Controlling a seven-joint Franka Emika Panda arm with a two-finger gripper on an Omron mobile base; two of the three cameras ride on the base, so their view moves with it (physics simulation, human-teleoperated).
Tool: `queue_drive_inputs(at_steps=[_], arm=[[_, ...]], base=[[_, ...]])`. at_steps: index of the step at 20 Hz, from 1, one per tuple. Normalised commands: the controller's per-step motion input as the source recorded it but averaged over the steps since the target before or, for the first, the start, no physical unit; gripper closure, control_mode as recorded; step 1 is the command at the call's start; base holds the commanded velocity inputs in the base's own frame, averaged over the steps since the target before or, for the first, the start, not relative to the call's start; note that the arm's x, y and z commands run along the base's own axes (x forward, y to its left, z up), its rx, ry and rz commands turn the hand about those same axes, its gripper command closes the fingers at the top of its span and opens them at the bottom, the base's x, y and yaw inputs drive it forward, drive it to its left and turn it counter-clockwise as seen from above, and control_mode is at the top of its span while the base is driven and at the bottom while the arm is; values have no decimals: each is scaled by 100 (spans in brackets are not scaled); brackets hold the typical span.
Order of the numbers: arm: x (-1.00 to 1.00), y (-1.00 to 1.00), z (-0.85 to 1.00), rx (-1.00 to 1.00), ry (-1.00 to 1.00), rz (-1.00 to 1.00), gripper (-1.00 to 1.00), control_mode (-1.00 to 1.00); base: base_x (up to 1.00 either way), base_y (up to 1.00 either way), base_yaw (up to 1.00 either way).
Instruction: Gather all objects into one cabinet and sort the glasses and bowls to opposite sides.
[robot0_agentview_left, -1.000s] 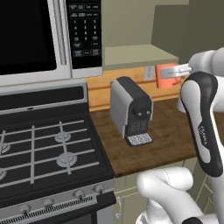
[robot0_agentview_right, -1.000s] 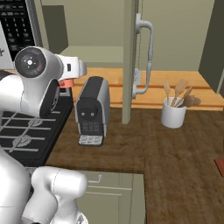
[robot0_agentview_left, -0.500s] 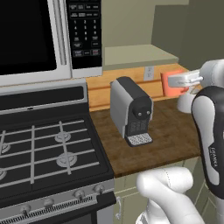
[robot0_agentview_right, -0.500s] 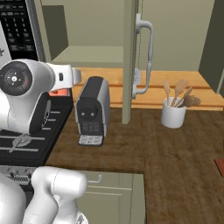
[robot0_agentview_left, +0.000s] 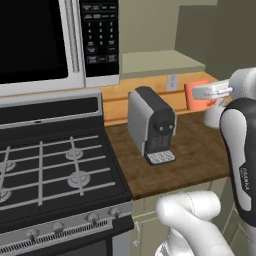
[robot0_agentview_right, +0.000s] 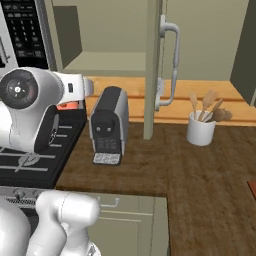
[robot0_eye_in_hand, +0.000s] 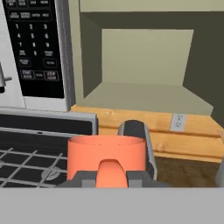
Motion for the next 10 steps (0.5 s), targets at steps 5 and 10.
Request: queue_drive_inputs(at_steps=[5, 10], arm=[[0, 0, 0, 0, 0, 0, 100, 100], [0, 0, 0, 0, 0, 0, 100, 100]], base=[[-100, 39, 20], [-100, 54, 22]])
